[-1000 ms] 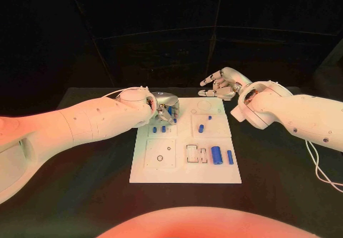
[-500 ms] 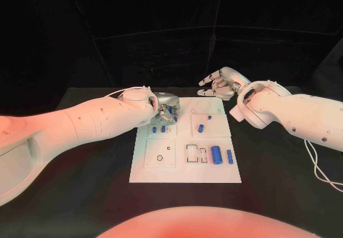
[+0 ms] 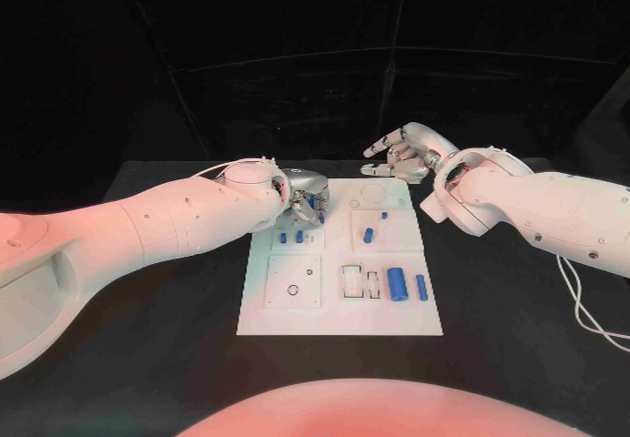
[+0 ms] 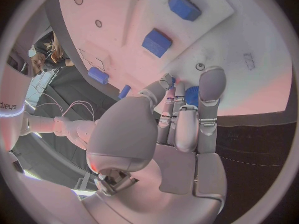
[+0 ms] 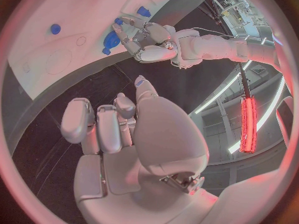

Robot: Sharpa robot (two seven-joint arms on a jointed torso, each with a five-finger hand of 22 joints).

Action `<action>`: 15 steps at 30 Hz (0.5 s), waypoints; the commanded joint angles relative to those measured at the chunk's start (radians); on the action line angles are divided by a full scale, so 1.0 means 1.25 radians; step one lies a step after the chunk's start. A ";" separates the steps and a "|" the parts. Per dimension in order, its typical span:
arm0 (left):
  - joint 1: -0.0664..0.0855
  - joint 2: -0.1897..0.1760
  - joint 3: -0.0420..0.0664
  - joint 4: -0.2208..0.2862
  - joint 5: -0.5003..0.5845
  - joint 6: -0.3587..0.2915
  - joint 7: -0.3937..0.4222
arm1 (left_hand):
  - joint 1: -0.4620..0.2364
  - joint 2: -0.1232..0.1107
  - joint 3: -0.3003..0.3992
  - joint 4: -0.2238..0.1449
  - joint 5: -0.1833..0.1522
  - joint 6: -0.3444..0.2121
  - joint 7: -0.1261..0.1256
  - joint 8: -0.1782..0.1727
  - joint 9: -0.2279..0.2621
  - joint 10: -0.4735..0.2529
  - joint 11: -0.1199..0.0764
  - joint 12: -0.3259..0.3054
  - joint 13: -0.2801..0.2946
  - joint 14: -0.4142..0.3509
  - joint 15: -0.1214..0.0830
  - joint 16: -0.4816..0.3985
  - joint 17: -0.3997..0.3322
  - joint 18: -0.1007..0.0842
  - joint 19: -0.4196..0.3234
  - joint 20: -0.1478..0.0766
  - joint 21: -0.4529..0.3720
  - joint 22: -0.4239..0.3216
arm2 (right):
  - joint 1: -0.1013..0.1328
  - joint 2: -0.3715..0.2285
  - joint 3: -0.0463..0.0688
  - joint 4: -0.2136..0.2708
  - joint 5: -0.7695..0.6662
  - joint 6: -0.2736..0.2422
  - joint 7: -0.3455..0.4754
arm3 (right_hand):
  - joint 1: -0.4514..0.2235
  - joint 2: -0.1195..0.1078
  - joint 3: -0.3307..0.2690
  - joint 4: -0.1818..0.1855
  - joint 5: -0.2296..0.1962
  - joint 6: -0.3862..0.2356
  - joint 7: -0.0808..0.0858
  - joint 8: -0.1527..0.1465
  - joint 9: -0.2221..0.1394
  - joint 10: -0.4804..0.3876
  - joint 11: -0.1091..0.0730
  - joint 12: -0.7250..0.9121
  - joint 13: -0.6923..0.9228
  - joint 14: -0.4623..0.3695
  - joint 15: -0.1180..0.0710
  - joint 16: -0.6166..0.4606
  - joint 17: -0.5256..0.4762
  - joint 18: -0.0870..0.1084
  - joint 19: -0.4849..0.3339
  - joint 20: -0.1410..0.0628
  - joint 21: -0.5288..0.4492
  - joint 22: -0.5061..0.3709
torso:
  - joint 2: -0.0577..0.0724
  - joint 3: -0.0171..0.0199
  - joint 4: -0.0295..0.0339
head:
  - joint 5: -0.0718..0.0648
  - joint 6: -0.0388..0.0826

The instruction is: Assemble the parts on the task board

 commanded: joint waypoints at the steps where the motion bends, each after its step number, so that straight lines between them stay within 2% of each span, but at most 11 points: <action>1: -0.004 0.002 -0.002 -0.004 -0.005 0.028 -0.005 | -0.010 -0.005 0.010 -0.002 0.000 0.001 0.002 -0.008 -0.001 0.008 0.000 -0.009 -0.001 0.019 -0.002 -0.004 -0.002 -0.017 0.004 -0.002 0.006 0.005 | 0.001 0.001 0.001 0.001 -0.002 0.004 0.005 | 0.000 0.006 -0.006 0.001 0.006 0.004 0.001 0.005 0.000 -0.003 -0.001 -0.001 0.000 0.028 -0.006 -0.004 0.000 0.006 -0.002 -0.001 -0.004 -0.001 | 0.000 -0.0006 0.0001 | 0.000 0.000; 9: -0.013 0.010 -0.002 -0.017 -0.005 0.025 -0.003 | -0.014 -0.011 0.014 -0.004 -0.001 -0.006 0.003 -0.018 -0.002 0.009 0.001 -0.015 -0.001 0.019 -0.002 -0.002 -0.003 -0.018 0.003 -0.001 0.012 0.013 | 0.001 0.002 0.001 0.001 -0.002 0.004 0.005 | 0.000 0.006 -0.006 0.001 0.006 0.004 0.001 0.005 0.000 -0.003 -0.001 -0.001 0.000 0.028 -0.006 -0.004 0.000 0.006 -0.002 -0.001 -0.004 -0.001 | 0.000 -0.0004 0.0003 | 0.000 -0.002; 15: -0.017 0.014 -0.003 -0.025 -0.005 0.024 -0.004 | -0.018 -0.006 0.022 -0.002 -0.001 0.002 0.002 -0.019 0.000 0.018 0.000 -0.016 0.001 0.020 -0.003 -0.001 -0.004 -0.019 0.003 -0.001 0.018 0.020 | 0.001 0.002 0.001 0.001 -0.002 0.004 0.005 | 0.000 0.006 -0.006 0.001 0.006 0.004 0.001 0.005 0.000 -0.003 -0.001 -0.001 0.000 0.028 -0.006 -0.004 0.000 0.006 -0.002 -0.001 -0.004 -0.001 | 0.000 -0.0002 0.0007 | 0.001 -0.002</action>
